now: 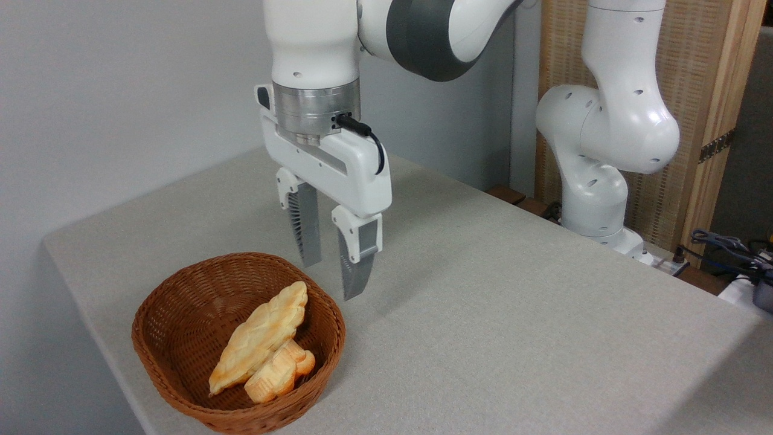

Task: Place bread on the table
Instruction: 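Lower the open gripper into the basket over the small orange pastry, then close the gripper on the small orange pastry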

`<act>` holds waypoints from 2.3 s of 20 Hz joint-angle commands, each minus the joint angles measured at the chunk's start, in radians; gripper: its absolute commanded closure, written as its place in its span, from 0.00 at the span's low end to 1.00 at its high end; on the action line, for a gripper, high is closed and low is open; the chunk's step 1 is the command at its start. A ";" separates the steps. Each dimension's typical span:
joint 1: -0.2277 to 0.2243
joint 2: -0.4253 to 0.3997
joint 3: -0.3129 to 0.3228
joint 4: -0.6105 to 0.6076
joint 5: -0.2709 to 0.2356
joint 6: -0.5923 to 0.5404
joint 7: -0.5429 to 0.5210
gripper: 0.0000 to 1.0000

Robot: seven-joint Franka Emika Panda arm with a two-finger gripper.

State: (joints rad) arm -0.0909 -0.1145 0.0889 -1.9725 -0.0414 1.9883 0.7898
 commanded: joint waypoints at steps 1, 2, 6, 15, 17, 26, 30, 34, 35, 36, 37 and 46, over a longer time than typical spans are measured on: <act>-0.007 0.025 0.008 0.007 0.012 0.064 0.000 0.00; -0.007 0.038 0.008 0.007 0.012 0.081 0.000 0.00; -0.009 0.099 0.006 0.007 0.043 0.190 -0.001 0.00; -0.009 0.174 0.006 0.009 0.055 0.334 0.000 0.00; -0.009 0.180 0.006 0.009 0.072 0.336 -0.001 0.00; -0.009 0.190 0.005 0.009 0.115 0.339 0.000 0.06; -0.009 0.193 0.002 0.007 0.117 0.339 0.002 0.43; -0.009 0.196 0.002 0.007 0.117 0.339 0.002 0.46; -0.010 0.197 0.000 0.007 0.117 0.339 0.002 0.46; -0.010 0.197 0.000 0.007 0.117 0.339 0.002 0.46; -0.010 0.197 0.000 0.007 0.118 0.337 0.002 0.46; -0.010 0.197 0.000 0.007 0.117 0.336 0.002 0.51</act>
State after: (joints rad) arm -0.0977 0.0778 0.0860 -1.9719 0.0589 2.3121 0.7911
